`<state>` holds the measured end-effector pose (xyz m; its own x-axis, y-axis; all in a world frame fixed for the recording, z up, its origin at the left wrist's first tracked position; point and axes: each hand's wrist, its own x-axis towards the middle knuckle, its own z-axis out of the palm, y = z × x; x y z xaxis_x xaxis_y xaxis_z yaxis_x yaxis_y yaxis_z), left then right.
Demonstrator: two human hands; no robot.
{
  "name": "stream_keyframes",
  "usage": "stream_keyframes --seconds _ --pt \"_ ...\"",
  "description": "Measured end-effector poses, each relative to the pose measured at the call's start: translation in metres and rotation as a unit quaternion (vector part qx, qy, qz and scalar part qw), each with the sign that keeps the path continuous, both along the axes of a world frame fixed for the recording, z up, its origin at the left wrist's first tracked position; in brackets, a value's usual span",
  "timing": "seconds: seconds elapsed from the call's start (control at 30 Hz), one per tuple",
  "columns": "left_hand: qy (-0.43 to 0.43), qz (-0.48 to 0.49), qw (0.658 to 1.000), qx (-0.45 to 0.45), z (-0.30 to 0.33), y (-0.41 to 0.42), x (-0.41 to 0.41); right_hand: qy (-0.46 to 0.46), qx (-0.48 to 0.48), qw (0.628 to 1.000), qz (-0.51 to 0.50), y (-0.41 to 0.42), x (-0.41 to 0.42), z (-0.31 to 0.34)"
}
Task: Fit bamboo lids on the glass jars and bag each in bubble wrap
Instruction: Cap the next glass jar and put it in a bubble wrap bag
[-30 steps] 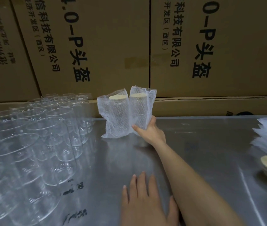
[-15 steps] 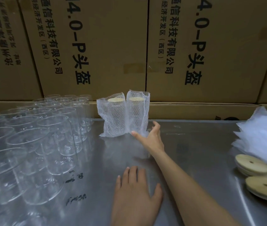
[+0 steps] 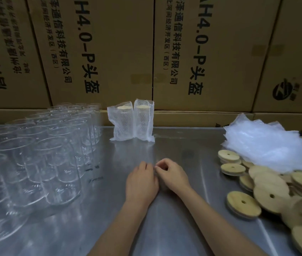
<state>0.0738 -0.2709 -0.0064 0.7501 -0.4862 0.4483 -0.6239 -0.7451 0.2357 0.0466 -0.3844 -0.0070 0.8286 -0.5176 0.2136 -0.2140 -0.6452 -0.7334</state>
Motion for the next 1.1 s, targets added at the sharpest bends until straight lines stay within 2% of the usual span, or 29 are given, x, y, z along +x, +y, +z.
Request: stream_keyframes --seconds 0.23,0.4,0.5,0.57,0.63,0.73,0.8,0.93,1.0,1.1 --pt "-0.025 -0.051 0.998 0.001 -0.001 0.022 -0.043 0.004 -0.018 0.999 0.042 0.02 -0.059 0.006" --pt "-0.06 -0.093 0.993 0.045 -0.008 0.057 -0.076 0.003 -0.026 0.996 0.084 0.029 -0.097 0.001" --pt "-0.122 -0.096 0.987 0.047 0.008 0.08 -0.089 -0.001 -0.039 0.995 0.093 0.03 -0.114 0.0" --pt "-0.177 -0.046 0.983 -0.001 0.025 0.096 -0.083 -0.005 -0.032 0.996 0.085 0.029 -0.12 0.003" --pt "-0.196 0.045 0.978 -0.061 0.045 0.116 -0.07 -0.003 -0.026 0.996 0.081 0.029 -0.121 0.005" --pt "-0.189 0.186 0.955 -0.136 0.065 0.154 -0.048 -0.003 -0.017 0.997 0.078 0.029 -0.121 0.006" --pt "-0.153 0.251 0.947 -0.131 0.07 0.177 -0.038 -0.002 -0.017 0.997 0.077 0.028 -0.12 0.005" --pt "-0.054 0.33 0.941 -0.053 0.073 0.204 -0.029 -0.013 -0.013 0.996 0.089 0.027 -0.12 0.006" --pt "-0.068 0.326 0.942 -0.043 0.069 0.206 -0.028 -0.012 -0.012 0.996 0.092 0.028 -0.121 0.006" --pt "-0.132 0.291 0.943 -0.089 0.064 0.207 -0.033 -0.013 -0.011 0.996 0.091 0.027 -0.121 0.006"
